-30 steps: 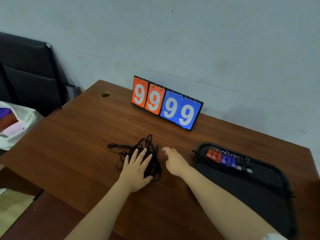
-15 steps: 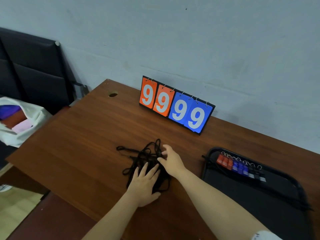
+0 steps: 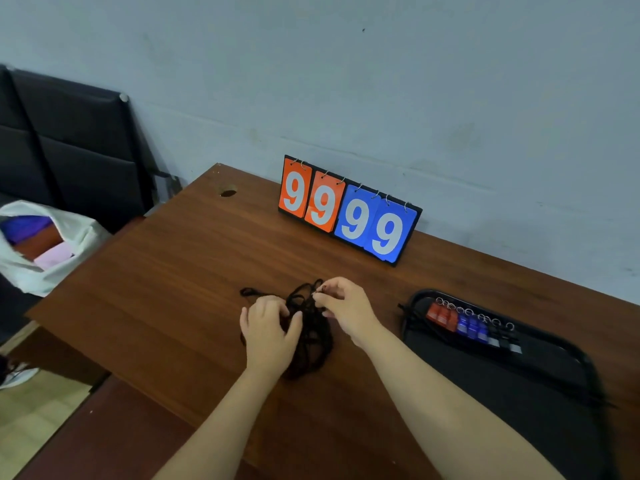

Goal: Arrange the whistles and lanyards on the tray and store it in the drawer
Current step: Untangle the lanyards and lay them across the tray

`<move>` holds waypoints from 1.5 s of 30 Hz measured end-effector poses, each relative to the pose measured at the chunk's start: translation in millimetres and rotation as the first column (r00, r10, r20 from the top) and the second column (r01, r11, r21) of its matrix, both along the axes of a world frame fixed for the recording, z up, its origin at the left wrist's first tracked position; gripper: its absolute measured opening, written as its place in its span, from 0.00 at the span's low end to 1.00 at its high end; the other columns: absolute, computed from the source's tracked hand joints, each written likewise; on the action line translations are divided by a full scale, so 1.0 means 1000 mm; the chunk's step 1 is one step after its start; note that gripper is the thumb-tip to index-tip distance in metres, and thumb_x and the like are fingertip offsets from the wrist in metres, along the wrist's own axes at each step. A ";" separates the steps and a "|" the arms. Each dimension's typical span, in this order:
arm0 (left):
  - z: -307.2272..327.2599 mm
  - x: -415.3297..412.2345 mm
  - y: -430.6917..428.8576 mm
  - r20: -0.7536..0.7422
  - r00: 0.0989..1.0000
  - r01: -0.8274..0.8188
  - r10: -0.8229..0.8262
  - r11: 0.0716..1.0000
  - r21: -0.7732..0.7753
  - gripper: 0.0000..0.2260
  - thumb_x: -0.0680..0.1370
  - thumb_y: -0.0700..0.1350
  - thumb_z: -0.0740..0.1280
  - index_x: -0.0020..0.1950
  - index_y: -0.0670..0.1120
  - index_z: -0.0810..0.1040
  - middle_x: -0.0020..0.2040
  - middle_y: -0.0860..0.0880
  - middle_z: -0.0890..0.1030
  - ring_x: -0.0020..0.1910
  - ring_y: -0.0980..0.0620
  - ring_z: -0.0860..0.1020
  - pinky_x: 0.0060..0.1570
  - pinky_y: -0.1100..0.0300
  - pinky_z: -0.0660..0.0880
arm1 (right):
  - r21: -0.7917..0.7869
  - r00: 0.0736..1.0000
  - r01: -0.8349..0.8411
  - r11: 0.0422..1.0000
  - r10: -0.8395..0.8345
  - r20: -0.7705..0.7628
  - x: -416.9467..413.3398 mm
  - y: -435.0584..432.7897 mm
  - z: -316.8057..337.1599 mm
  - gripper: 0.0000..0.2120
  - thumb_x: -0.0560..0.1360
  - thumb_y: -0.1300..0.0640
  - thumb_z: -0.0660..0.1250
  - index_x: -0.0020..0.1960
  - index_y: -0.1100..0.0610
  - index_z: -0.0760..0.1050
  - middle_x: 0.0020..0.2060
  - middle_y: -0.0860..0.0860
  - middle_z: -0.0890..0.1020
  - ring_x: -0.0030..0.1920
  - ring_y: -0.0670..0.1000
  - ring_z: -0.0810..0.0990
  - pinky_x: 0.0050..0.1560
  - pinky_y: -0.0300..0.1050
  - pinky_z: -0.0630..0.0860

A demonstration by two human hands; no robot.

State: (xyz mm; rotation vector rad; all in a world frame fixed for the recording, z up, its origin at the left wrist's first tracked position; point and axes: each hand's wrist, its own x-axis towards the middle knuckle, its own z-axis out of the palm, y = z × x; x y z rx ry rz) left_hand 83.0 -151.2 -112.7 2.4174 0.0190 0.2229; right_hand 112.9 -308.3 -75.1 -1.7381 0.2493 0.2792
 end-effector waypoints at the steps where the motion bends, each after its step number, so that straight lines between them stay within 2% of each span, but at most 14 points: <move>1: 0.010 0.006 -0.005 0.012 1.000 0.021 -0.021 1.000 -0.014 0.05 0.76 0.49 0.67 0.49 0.49 0.75 0.51 0.54 0.77 0.56 0.52 0.76 0.70 0.38 0.61 | -0.009 0.999 -0.035 0.999 0.035 0.034 -0.001 -0.001 0.011 0.03 0.75 0.59 0.71 0.48 0.52 0.79 0.46 0.48 0.83 0.46 0.45 0.82 0.43 0.37 0.80; 4: 0.037 0.015 -0.021 -0.058 0.985 0.162 -0.164 0.986 -0.027 0.09 0.80 0.46 0.63 0.59 0.48 0.76 0.52 0.55 0.80 0.54 0.56 0.77 0.74 0.46 0.56 | -0.072 0.990 -0.080 0.994 0.087 0.111 -0.003 -0.003 0.040 0.02 0.75 0.56 0.72 0.46 0.51 0.79 0.42 0.47 0.83 0.37 0.42 0.80 0.36 0.34 0.74; 7: 0.058 0.018 -0.029 -0.024 0.983 0.178 -0.180 0.981 -0.071 0.07 0.81 0.44 0.61 0.53 0.46 0.78 0.43 0.53 0.80 0.45 0.53 0.78 0.57 0.54 0.74 | -0.081 0.985 -0.030 0.996 0.043 0.164 -0.006 -0.009 0.064 0.02 0.75 0.55 0.71 0.46 0.51 0.79 0.38 0.47 0.82 0.31 0.40 0.78 0.34 0.34 0.74; 12: 0.086 0.019 -0.032 0.016 0.969 0.246 -0.248 0.949 -0.198 0.07 0.82 0.44 0.60 0.49 0.48 0.77 0.39 0.53 0.78 0.40 0.57 0.76 0.42 0.63 0.72 | -0.001 0.975 0.040 0.999 -0.038 0.218 -0.014 -0.022 0.096 0.00 0.77 0.58 0.69 0.47 0.54 0.78 0.43 0.53 0.85 0.42 0.52 0.85 0.48 0.47 0.82; 15: 0.098 0.019 -0.033 0.029 0.954 0.296 -0.299 0.918 -0.265 0.08 0.82 0.45 0.59 0.49 0.47 0.77 0.34 0.52 0.77 0.34 0.58 0.75 0.37 0.67 0.71 | 0.035 0.948 0.065 0.997 -0.073 0.309 -0.014 -0.028 0.121 0.05 0.79 0.59 0.66 0.43 0.54 0.75 0.44 0.53 0.85 0.41 0.51 0.85 0.42 0.45 0.82; 20: 0.080 0.020 -0.018 -0.140 0.943 0.274 -0.303 0.942 -0.191 0.11 0.83 0.46 0.57 0.47 0.48 0.77 0.36 0.50 0.79 0.38 0.52 0.78 0.43 0.56 0.75 | 0.296 0.814 0.280 0.913 -0.389 0.431 -0.006 -0.064 0.164 0.08 0.82 0.60 0.59 0.43 0.56 0.67 0.43 0.54 0.84 0.36 0.49 0.84 0.34 0.40 0.78; 24: 0.052 0.017 0.001 -0.260 0.926 0.235 -0.274 0.957 -0.169 0.13 0.83 0.45 0.57 0.42 0.48 0.76 0.34 0.48 0.78 0.37 0.48 0.77 0.45 0.54 0.74 | 0.479 0.666 0.392 0.786 -0.601 0.442 -0.009 -0.107 0.174 0.06 0.82 0.61 0.57 0.46 0.58 0.66 0.44 0.54 0.83 0.39 0.49 0.85 0.38 0.40 0.79; 27: 0.045 0.017 0.005 -0.275 0.934 0.155 -0.231 0.950 -0.270 0.13 0.83 0.45 0.57 0.41 0.46 0.76 0.36 0.44 0.79 0.42 0.45 0.79 0.44 0.57 0.72 | 0.547 0.580 0.438 0.714 -0.689 0.435 -0.017 -0.136 0.172 0.05 0.83 0.60 0.57 0.48 0.59 0.66 0.45 0.55 0.83 0.42 0.50 0.85 0.44 0.42 0.80; 32: 0.043 0.017 0.013 -0.278 0.951 0.073 -0.138 0.970 -0.230 0.11 0.81 0.51 0.61 0.46 0.46 0.78 0.40 0.49 0.80 0.41 0.50 0.77 0.41 0.55 0.71 | 0.670 0.465 0.438 0.600 -0.789 0.402 -0.034 -0.169 0.174 0.06 0.83 0.61 0.56 0.48 0.61 0.68 0.47 0.57 0.81 0.42 0.52 0.84 0.47 0.44 0.80; 35: 0.033 0.018 0.020 -0.363 0.929 -0.008 -0.074 0.975 -0.221 0.12 0.81 0.49 0.62 0.45 0.44 0.78 0.30 0.49 0.75 0.27 0.50 0.70 0.28 0.57 0.63 | 0.694 0.420 0.409 0.593 -0.797 0.433 -0.041 -0.185 0.182 0.06 0.83 0.60 0.56 0.48 0.61 0.66 0.47 0.58 0.81 0.42 0.52 0.84 0.48 0.45 0.81; 37: 0.026 0.021 0.022 -0.402 0.916 -0.086 -0.005 0.975 -0.206 0.11 0.82 0.47 0.60 0.48 0.42 0.79 0.29 0.48 0.73 0.24 0.50 0.66 0.25 0.58 0.60 | 0.648 0.439 0.407 0.644 -0.760 0.479 -0.045 -0.190 0.186 0.06 0.83 0.60 0.56 0.49 0.61 0.66 0.46 0.58 0.81 0.41 0.51 0.84 0.48 0.45 0.81; 40: 0.023 0.025 0.023 -0.425 0.905 -0.094 0.036 0.989 -0.116 0.13 0.80 0.49 0.64 0.58 0.41 0.77 0.42 0.43 0.78 0.30 0.47 0.72 0.27 0.58 0.67 | 0.613 0.439 0.433 0.660 -0.749 0.496 -0.049 -0.191 0.188 0.08 0.84 0.61 0.55 0.46 0.59 0.66 0.46 0.57 0.81 0.41 0.51 0.84 0.47 0.44 0.81; 42: 0.024 0.024 0.024 -0.451 0.893 -0.035 0.004 0.998 -0.059 0.16 0.75 0.53 0.70 0.56 0.43 0.76 0.49 0.45 0.78 0.39 0.47 0.77 0.34 0.56 0.72 | 0.620 0.426 0.458 0.638 -0.769 0.476 -0.052 -0.193 0.187 0.08 0.83 0.60 0.56 0.46 0.58 0.66 0.45 0.56 0.82 0.40 0.50 0.83 0.45 0.43 0.80; 45: 0.032 0.015 0.020 -0.475 0.858 0.087 -0.193 0.968 -0.235 0.14 0.71 0.49 0.75 0.46 0.43 0.76 0.42 0.47 0.79 0.39 0.49 0.77 0.35 0.58 0.70 | 0.546 0.406 0.563 0.620 -0.783 0.470 -0.056 -0.200 0.181 0.07 0.83 0.58 0.56 0.46 0.54 0.67 0.45 0.52 0.84 0.44 0.49 0.82 0.44 0.42 0.76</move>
